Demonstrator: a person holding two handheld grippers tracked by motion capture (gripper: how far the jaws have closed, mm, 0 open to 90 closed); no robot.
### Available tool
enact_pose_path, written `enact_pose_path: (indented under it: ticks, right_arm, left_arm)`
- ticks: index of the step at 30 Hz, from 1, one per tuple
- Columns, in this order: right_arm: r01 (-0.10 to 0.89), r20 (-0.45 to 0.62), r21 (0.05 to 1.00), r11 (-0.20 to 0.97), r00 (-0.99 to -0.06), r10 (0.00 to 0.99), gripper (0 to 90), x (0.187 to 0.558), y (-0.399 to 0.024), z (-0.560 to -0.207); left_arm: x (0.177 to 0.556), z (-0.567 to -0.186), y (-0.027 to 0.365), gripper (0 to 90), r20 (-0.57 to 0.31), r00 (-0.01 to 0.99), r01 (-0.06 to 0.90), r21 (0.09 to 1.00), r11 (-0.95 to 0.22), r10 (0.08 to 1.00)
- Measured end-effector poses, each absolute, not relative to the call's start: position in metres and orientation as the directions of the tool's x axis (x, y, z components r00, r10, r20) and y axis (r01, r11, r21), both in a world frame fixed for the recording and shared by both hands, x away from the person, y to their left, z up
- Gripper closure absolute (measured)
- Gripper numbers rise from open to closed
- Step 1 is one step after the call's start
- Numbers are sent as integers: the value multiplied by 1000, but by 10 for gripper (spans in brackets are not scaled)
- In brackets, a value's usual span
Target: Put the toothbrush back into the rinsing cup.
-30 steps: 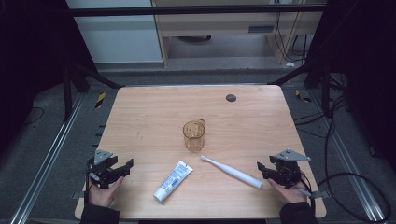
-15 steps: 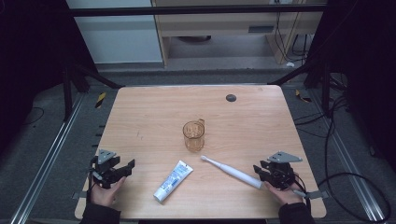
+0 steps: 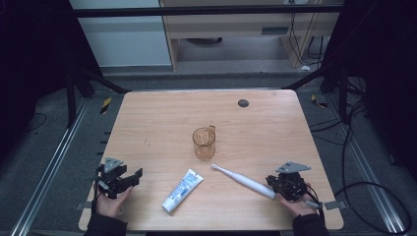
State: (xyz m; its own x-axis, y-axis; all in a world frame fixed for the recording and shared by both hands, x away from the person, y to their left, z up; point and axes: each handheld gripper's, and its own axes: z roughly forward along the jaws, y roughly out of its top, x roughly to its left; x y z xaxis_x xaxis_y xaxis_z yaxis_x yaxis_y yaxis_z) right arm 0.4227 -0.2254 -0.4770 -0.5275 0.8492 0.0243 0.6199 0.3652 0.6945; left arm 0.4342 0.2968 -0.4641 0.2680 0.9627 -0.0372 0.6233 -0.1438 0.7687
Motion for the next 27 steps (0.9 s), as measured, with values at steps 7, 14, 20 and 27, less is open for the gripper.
enact_pose_path:
  ticks: [7, 14, 20, 27]
  right_arm:
    - [637, 34, 670, 382, -539, 842, 853, 420, -224, -480]
    - [642, 40, 664, 384, -544, 838, 852, 419, -225, -481]
    - [642, 50, 664, 383, -550, 834, 850, 415, -223, -481]
    - [640, 46, 660, 392, -556, 830, 844, 414, -221, -481]
  left_arm:
    - [434, -465, 297, 358, -34, 271, 625, 766, -149, 962]
    - [434, -465, 296, 360, -31, 274, 626, 765, -153, 961]
    - [434, -464, 297, 360, -31, 273, 625, 765, -153, 962]
    - [434, -464, 297, 360, -29, 272, 625, 765, -154, 962]
